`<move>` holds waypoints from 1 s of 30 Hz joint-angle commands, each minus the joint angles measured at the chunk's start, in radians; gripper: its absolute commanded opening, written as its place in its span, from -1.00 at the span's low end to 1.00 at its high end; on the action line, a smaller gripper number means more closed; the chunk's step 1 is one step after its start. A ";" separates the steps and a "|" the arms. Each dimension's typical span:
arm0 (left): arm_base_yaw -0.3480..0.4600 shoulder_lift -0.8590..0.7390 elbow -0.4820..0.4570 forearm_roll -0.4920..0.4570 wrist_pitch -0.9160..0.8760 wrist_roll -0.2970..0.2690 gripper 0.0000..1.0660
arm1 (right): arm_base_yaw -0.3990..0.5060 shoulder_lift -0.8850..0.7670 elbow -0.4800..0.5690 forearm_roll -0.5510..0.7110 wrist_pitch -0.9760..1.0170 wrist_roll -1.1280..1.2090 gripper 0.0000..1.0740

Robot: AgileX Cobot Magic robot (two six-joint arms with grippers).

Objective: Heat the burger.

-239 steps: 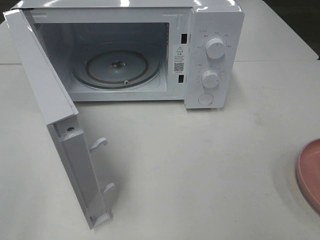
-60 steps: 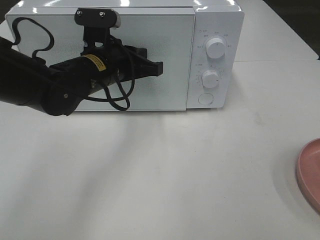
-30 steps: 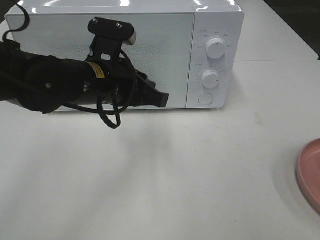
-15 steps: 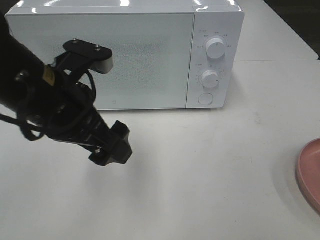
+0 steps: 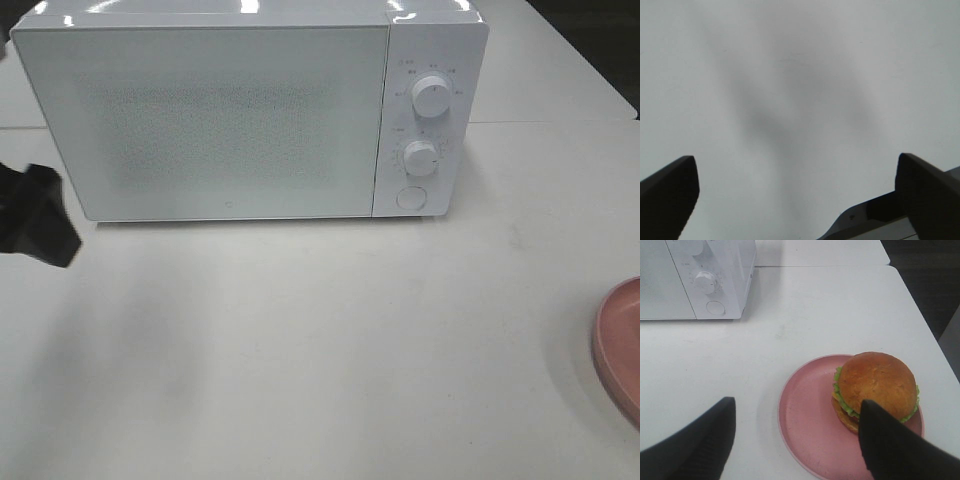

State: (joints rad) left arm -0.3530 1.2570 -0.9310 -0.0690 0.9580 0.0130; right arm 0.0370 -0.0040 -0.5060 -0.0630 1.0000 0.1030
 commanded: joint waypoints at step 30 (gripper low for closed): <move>0.171 -0.802 0.372 0.037 0.180 -0.020 0.87 | -0.004 -0.027 0.003 0.000 -0.002 -0.012 0.27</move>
State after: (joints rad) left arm -0.1850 0.4650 -0.5670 -0.0350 1.1300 0.0000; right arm 0.0370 -0.0040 -0.5060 -0.0630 1.0000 0.1030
